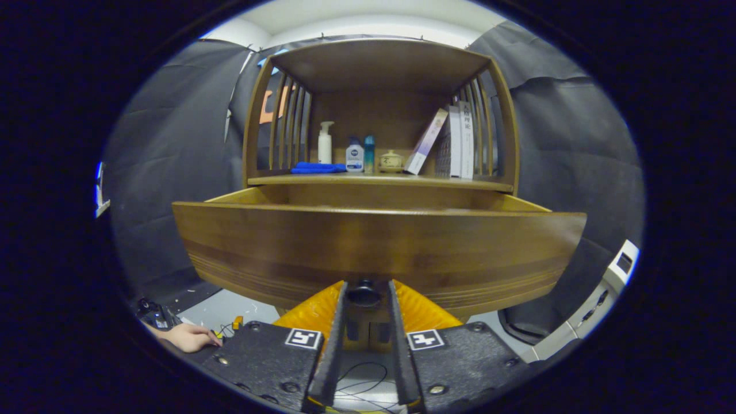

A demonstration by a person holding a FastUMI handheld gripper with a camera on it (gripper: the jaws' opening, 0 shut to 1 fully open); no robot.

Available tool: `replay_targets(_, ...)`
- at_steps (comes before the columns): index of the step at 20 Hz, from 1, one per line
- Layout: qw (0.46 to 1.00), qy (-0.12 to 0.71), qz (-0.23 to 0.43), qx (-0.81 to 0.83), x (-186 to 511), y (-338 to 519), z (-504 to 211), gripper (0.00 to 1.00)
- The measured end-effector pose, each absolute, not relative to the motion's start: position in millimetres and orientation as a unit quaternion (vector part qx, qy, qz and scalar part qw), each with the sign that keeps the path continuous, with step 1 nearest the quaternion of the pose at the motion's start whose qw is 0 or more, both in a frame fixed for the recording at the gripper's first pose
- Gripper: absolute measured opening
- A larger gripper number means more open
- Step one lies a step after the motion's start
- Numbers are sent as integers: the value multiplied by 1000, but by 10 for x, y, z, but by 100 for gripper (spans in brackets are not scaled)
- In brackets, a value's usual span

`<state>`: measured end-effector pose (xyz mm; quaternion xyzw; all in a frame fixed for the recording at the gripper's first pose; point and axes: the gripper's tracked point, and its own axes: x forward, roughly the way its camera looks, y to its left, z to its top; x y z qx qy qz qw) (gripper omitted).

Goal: Pull open the drawer, take out the items inside it, and place them on the countertop above the cabinet.

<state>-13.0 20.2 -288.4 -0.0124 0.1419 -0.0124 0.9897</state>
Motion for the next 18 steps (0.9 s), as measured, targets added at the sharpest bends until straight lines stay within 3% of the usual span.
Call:
replay_targets(3,991,134,-8,-15,-284,118,-2639,62)
replay_targets(8,992,123,-9,-5,-366,-34,-2123,71)
replay_targets(13,990,136,-6,-35,-67,-176,-1685,71)
replay_targets(18,977,200,30,-60,263,-63,-1734,71)
